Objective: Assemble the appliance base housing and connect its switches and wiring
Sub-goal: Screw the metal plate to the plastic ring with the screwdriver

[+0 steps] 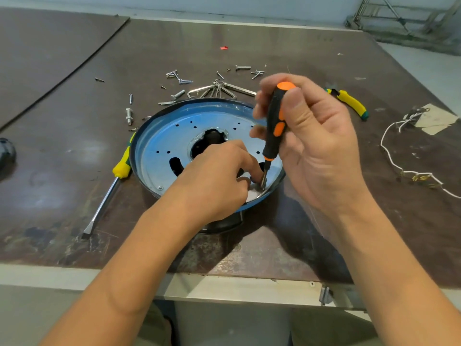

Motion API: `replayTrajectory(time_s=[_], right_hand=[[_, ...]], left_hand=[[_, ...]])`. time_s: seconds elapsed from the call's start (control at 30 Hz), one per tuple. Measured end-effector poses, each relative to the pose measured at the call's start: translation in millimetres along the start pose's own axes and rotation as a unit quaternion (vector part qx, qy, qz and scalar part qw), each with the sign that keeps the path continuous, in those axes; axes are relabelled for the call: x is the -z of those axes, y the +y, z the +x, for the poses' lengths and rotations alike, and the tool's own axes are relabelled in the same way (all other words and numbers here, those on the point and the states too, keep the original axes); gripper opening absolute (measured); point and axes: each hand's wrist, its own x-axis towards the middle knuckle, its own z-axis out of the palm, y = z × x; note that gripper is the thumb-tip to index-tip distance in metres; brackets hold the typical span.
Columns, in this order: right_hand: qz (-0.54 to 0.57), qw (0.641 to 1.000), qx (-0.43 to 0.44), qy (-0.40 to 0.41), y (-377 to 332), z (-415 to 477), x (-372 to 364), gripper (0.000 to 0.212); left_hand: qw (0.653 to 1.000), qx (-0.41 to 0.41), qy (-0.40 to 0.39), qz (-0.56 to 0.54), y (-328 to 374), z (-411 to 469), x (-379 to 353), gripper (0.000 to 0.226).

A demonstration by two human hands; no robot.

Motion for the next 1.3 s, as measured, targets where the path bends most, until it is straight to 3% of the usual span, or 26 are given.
replayTrajectory(time_s=[0.03,0.13,0.23,0.33,0.47,0.53,0.63,0.7,0.8,0.93,1.03,1.1,1.23,1.3], right_hand=[[-0.006,1.0,0.013,0.003,0,0,-2,0.011],[-0.017,0.999,0.043,0.027,2,0,-5,0.02],[0.016,1.0,0.015,0.004,2,1,-7,0.009],[0.04,0.999,-0.008,0.003,0,1,-3,0.031],[-0.02,0.999,0.014,0.02,-3,1,-5,0.006],[-0.027,0.998,0.024,0.045,-3,1,-5,0.019],[0.001,1.0,0.001,0.024,-2,2,-6,0.009],[0.022,0.999,-0.021,0.03,-2,2,-2,0.029],[-0.003,1.0,0.003,0.012,-5,-1,-4,0.008],[-0.035,0.998,0.04,0.042,-4,0,-7,0.023],[-0.019,1.0,0.009,0.017,-4,1,-13,0.014],[0.001,1.0,-0.012,0.015,-4,0,-11,0.027],[-0.056,0.998,0.005,0.002,-6,-2,-12,0.008],[-0.062,0.998,0.015,0.006,-6,-2,-13,0.015]], left_hand=[[1.0,0.001,0.002,-0.002,0,0,0,0.031],[1.0,0.0,0.005,-0.005,-1,0,-1,0.028],[1.0,-0.007,0.002,-0.004,-3,0,-1,0.029],[1.0,-0.009,0.004,-0.003,-4,0,-1,0.026],[1.0,-0.009,0.006,-0.002,-2,0,-1,0.026],[1.0,-0.012,0.003,-0.004,-1,0,-1,0.024],[1.0,-0.01,-0.001,-0.003,-2,-1,0,0.024],[1.0,-0.01,-0.001,-0.002,-2,-1,1,0.024],[1.0,-0.006,0.002,-0.005,-1,-1,0,0.024],[1.0,-0.006,0.002,0.003,0,-1,-1,0.023],[1.0,-0.009,0.002,0.0,-1,-2,0,0.025],[1.0,-0.011,0.002,-0.004,-1,-1,0,0.026],[1.0,-0.005,0.011,-0.011,-2,-1,-1,0.028],[1.0,-0.002,0.011,-0.014,-2,-1,-1,0.029]])
